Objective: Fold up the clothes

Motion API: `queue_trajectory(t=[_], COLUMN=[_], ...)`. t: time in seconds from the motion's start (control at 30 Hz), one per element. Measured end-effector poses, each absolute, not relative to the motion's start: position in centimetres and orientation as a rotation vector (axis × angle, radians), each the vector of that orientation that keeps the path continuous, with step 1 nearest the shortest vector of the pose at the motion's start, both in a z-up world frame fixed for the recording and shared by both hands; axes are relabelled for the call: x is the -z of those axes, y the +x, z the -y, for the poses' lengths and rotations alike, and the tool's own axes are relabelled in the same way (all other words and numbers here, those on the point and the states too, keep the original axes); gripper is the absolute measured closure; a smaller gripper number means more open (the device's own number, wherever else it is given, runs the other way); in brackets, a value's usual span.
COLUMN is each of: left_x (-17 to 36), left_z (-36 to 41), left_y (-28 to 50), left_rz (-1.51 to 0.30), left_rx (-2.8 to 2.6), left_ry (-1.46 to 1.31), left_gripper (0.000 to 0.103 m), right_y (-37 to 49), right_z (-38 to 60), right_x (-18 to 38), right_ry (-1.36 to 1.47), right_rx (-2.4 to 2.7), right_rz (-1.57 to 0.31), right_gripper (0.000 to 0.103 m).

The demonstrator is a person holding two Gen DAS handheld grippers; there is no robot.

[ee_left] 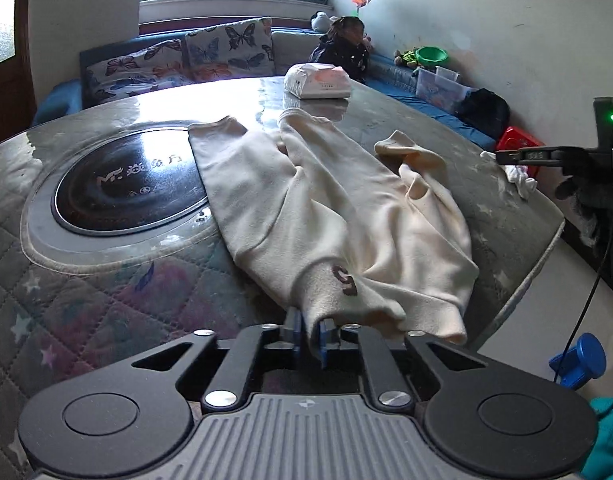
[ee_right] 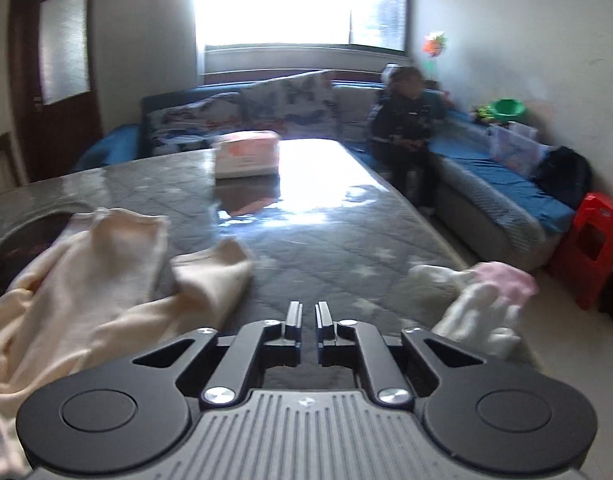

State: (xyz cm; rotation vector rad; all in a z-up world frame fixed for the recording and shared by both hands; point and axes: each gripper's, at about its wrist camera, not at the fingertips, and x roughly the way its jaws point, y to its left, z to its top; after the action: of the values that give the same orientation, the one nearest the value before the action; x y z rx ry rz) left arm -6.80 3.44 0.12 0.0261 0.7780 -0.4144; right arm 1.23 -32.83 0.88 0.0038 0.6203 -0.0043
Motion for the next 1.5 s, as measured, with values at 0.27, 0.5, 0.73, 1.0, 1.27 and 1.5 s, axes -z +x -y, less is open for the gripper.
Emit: queue_trajectory(t=[0.27,0.5,0.73,1.0,1.27,1.5], left_x=[-1.9,-2.3,-1.8,1.4,2.9,3.3], left_z=[-4.5,-5.3,-5.3,-4.8,-3.1,-2.0], left_y=[-6.3,-2.0,3.6,11.3,14.8,14.6], left_rz=[-0.720,-0.722,-0.719,-0.772,-0.780,-0.759], left_rx=[0.403,0.353,0.274,0.170,0.174,0.167], left_ry=[0.067,0.028,0.011,0.017,0.043,0.094], left_gripper=[0.059,0.055,0.051,0.056,0.076,0.098], right_y=[4.9,8.1,8.3,6.8,5.7,5.1], right_z=[28.1,26.1,27.6,30.9,31.6,29.9], right_x=[0.0,1.9,3.1,3.0,2.2,0.2], right_ry=[-0.058,-0.160,-0.177,-0.158,-0.174,-0.190], right_rx=[-0.153,-0.170,-0.140,-0.023,-0.004,-0.062], right_rz=[-0.620,-0.660,-0.691,-0.700,-0.692,-0.632], right_gripper=[0.062,0.059,0.081,0.090,0.084,0.067])
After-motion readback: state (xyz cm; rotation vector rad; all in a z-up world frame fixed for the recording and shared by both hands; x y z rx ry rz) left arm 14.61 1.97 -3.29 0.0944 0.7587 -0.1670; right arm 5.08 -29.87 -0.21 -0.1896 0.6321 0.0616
